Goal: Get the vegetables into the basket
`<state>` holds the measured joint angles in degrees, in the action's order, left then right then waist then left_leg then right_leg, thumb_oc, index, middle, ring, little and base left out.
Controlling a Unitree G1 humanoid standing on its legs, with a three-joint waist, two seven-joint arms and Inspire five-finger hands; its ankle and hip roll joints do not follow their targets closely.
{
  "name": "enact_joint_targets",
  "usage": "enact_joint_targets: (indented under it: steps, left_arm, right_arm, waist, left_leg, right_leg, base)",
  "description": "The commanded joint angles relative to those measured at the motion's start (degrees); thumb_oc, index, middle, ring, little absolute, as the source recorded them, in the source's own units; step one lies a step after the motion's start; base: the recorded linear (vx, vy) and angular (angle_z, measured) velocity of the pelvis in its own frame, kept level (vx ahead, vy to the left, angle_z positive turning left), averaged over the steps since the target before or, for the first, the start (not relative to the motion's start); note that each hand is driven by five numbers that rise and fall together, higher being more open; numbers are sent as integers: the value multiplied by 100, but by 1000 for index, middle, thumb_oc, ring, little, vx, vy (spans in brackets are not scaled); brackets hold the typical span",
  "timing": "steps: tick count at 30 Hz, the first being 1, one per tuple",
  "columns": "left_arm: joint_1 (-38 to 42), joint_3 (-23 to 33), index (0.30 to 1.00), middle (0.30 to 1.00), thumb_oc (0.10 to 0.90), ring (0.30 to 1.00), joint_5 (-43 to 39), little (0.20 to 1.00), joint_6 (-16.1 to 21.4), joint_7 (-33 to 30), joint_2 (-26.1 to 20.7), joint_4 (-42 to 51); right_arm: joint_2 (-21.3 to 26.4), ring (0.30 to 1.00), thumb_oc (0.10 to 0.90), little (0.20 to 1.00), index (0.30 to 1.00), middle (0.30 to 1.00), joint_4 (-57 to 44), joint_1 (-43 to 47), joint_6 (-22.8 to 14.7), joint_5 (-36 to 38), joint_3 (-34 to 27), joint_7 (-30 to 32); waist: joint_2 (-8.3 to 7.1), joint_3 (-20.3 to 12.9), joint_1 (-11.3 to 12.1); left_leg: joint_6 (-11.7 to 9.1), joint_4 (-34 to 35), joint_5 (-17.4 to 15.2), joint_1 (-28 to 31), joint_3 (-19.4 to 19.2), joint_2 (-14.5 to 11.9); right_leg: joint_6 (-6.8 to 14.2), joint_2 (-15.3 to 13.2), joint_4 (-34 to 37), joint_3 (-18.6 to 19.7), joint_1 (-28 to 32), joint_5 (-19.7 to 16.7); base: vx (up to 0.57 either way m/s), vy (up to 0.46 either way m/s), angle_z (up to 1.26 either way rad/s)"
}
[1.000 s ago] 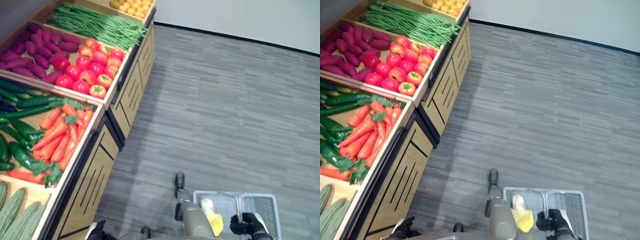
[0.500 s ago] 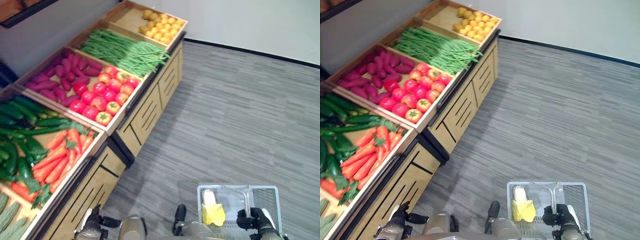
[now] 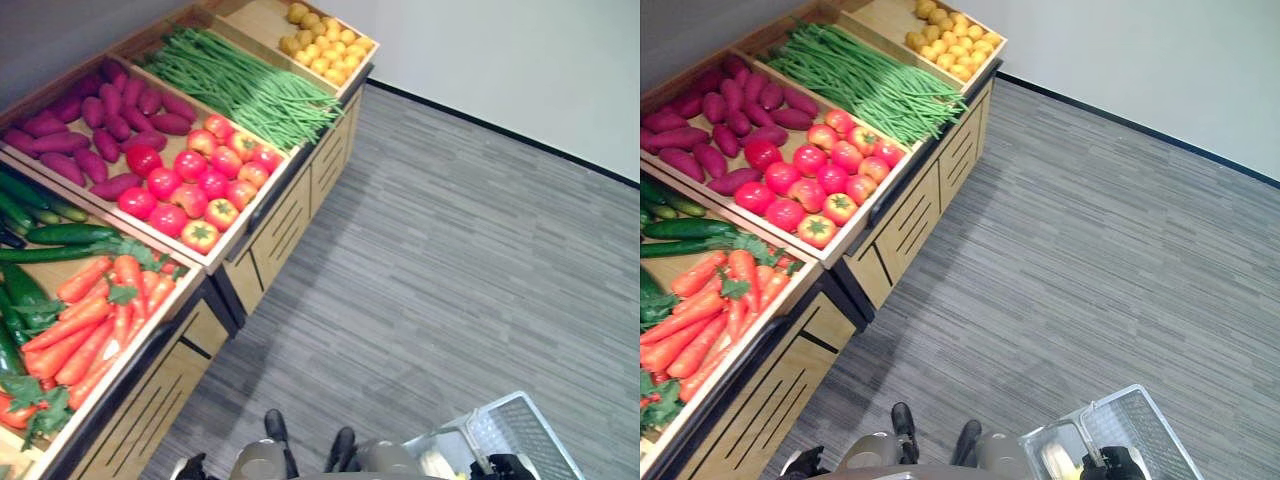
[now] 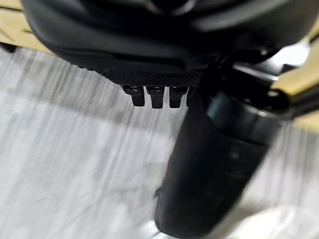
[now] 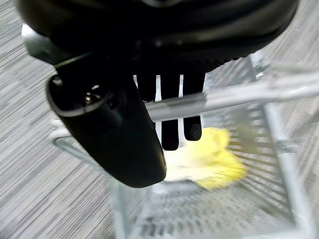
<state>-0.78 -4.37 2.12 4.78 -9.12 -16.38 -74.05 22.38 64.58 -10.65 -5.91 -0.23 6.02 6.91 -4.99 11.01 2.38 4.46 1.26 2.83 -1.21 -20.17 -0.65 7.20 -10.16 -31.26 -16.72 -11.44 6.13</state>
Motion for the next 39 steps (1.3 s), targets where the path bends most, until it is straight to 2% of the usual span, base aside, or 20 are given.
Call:
enact_joint_targets:
  steps: [1, 2, 3, 5, 6, 7, 10, 11, 13, 14, 19, 21, 22, 23, 25, 26, 29, 30, 35, 39]
  left_arm:
    - [30, 50, 1000, 1000, 900, 1000, -68, 1000, 120, -230, -195, 167]
    - [14, 47, 1000, 1000, 900, 1000, -83, 1000, 107, -242, -206, 207]
    - [54, 36, 1000, 1000, 900, 1000, -87, 1000, 134, -253, -237, 154]
    - [82, 42, 1000, 1000, 900, 1000, -94, 1000, 142, -252, -248, 127]
    - [127, 25, 1000, 1000, 900, 1000, -88, 1000, 144, -249, -271, 51]
    - [126, 24, 1000, 1000, 900, 1000, -88, 1000, 145, -249, -270, 50]
    - [184, -15, 1000, 1000, 900, 1000, -84, 1000, 157, -271, -277, -35]
    - [223, -13, 1000, 1000, 900, 1000, -125, 1000, 156, -281, -296, -125]
    - [257, -14, 1000, 1000, 900, 1000, -182, 1000, 141, -239, -287, -225]
    - [222, 57, 1000, 1000, 900, 1000, -311, 1000, 130, -267, -272, -268]
    - [28, 180, 1000, 1000, 900, 1000, -628, 1000, 143, -184, -208, -201]
    - [24, 129, 1000, 1000, 900, 1000, -617, 1000, 145, -188, -168, -198]
    - [44, 93, 1000, 1000, 900, 1000, -596, 1000, 137, -174, -129, -204]
    - [67, 83, 1000, 1000, 900, 1000, -598, 1000, 113, -133, -81, -190]
    - [66, 83, 1000, 1000, 900, 1000, -597, 1000, 113, -133, -81, -189]
    - [114, 14, 1000, 1000, 900, 1000, -496, 1000, 99, -163, -53, -158]
    - [175, -57, 1000, 1000, 900, 1000, -451, 1000, 93, -147, -28, -129]
    - [177, -73, 1000, 1000, 900, 1000, -472, 1000, 100, -125, -20, -125]
    - [187, -129, 1000, 1000, 900, 1000, -373, 1000, 69, -71, -71, -147]
    - [187, -37, 1000, 1000, 900, 1000, -311, 1000, 38, -65, -163, -293]
  right_arm:
    - [344, 300, 400, 300, 300, 300, -446, 517, -399, -56, -169, 160]
    - [353, 300, 400, 300, 300, 300, -513, 506, -394, -57, -171, 157]
    - [347, 300, 400, 300, 300, 300, -538, 481, -404, -36, -170, 139]
    - [330, 300, 400, 300, 300, 300, -554, 475, -398, -32, -160, 129]
    - [306, 300, 400, 300, 300, 300, -596, 456, -391, -19, -155, 103]
    - [307, 300, 400, 300, 300, 300, -595, 455, -392, -19, -155, 103]
    - [299, 300, 400, 300, 300, 300, -485, 490, -395, 35, -147, 91]
    - [302, 300, 400, 300, 300, 300, -370, 500, -396, 22, -104, 78]
    - [273, 300, 400, 300, 300, 300, -151, 462, -375, 72, -160, 54]
    - [245, 300, 400, 300, 300, 300, 40, 479, -364, 62, -168, 65]
    - [401, 300, 400, 300, 300, 300, 202, 626, -370, -28, -45, 58]
    - [455, 300, 400, 300, 300, 300, 193, 667, -377, -33, -42, 79]
    - [484, 300, 400, 300, 300, 300, 216, 704, -379, 0, -72, 91]
    - [524, 300, 400, 300, 300, 300, 206, 718, -382, 53, -92, 95]
    - [524, 300, 400, 300, 300, 300, 206, 717, -382, 53, -92, 95]
    - [495, 300, 400, 300, 300, 300, 280, 671, -369, 145, -149, 112]
    - [428, 300, 400, 300, 300, 300, 364, 608, -333, 214, -215, 115]
    - [360, 300, 400, 300, 300, 300, 470, 577, -309, 250, -240, 64]
    - [253, 300, 400, 300, 300, 300, 712, 472, -227, 209, -353, 56]
    - [140, 300, 400, 300, 300, 300, 962, 601, -131, 73, -280, 30]
  waist:
    - [-82, 87, 162]
    - [-84, 73, 158]
    - [-88, 69, 72]
    - [-102, 42, 59]
    - [-124, 35, -14]
    - [-118, 43, -33]
    - [-138, 100, -134]
    - [-120, 159, -194]
    - [-123, 139, -220]
    - [-143, 107, -196]
    - [-101, 114, -23]
    - [-73, 132, -34]
    - [-83, 152, -69]
    - [-103, 181, -182]
    - [-104, 179, -176]
    - [-76, 100, -355]
    - [-25, 21, -432]
    - [28, -89, -462]
    - [144, -143, -537]
    - [63, -143, -494]
  left_leg:
    - [-382, -102, -31, -212, 318, -110]
    - [-388, -104, -59, -182, 414, -133]
    - [-427, -105, -117, -95, 715, -150]
    - [-449, -112, -122, -89, 825, -165]
    - [-530, -103, -160, -23, 1128, -182]
    - [-533, -107, -170, -13, 1149, -185]
    - [-615, -281, -343, 55, 1748, -184]
    - [-650, -366, -408, 54, 2085, -194]
    - [-718, -375, -388, 14, 2523, -195]
    - [-797, -312, -288, -40, 2753, -306]
    - [-1092, 33, 246, -238, 3180, -745]
    - [-1137, 92, 402, -322, 3128, -812]
    - [-1092, 23, 426, -424, 2919, -827]
    - [-980, -232, 304, -496, 2106, -846]
    - [-980, -239, 298, -499, 2099, -847]
    - [-981, -496, 115, -355, 1094, -929]
    - [-1038, -600, 59, -205, 894, -942]
    - [-1055, -504, -90, -101, 1095, -810]
    - [-963, 207, 61, 141, 941, -675]
    - [-877, 374, -1, 241, 901, -529]
  right_leg:
    - [305, -130, 1360, 625, 651, -1462]
    - [294, -157, 1414, 717, 601, -1485]
    - [301, -145, 1556, 1172, 483, -1495]
    - [309, -136, 1681, 1280, 444, -1525]
    - [332, -87, 2057, 1597, 349, -1449]
    - [330, -87, 2058, 1573, 374, -1436]
    - [383, 21, 2590, 2112, 241, -1359]
    - [404, 98, 2656, 2457, 215, -1305]
    - [419, 104, 2547, 2568, 308, -1120]
    - [351, 153, 2531, 2387, 372, -923]
    - [103, 479, 2451, 1781, 456, -624]
    - [74, 491, 2463, 1578, 498, -613]
    - [62, 453, 2494, 1457, 536, -617]
    - [37, 363, 2584, 1263, 580, -678]
    - [38, 364, 2585, 1270, 577, -679]
    - [-5, 249, 2710, 1024, 587, -794]
    - [-6, 154, 2817, 837, 622, -859]
    - [45, 124, 2843, 766, 636, -903]
    - [179, -51, 2764, 672, 698, -988]
    - [345, -200, 2774, 763, 645, -1284]
  base:
    - [197, -89, 71]
    - [273, -167, 65]
    - [196, -131, 67]
    - [189, -153, 96]
    - [194, -166, 90]
    - [227, -221, 76]
    - [191, -213, 96]
    - [200, -241, 176]
    - [166, -318, 199]
    - [107, -434, 189]
    - [27, -333, 101]
    - [-37, -223, 46]
    - [-142, -189, 95]
    - [-120, -103, 106]
    - [-99, -31, 68]
    - [-106, -22, 36]
    - [-66, 47, 57]
    - [19, 131, 66]
    - [25, 196, 56]
    - [-20, 224, 10]
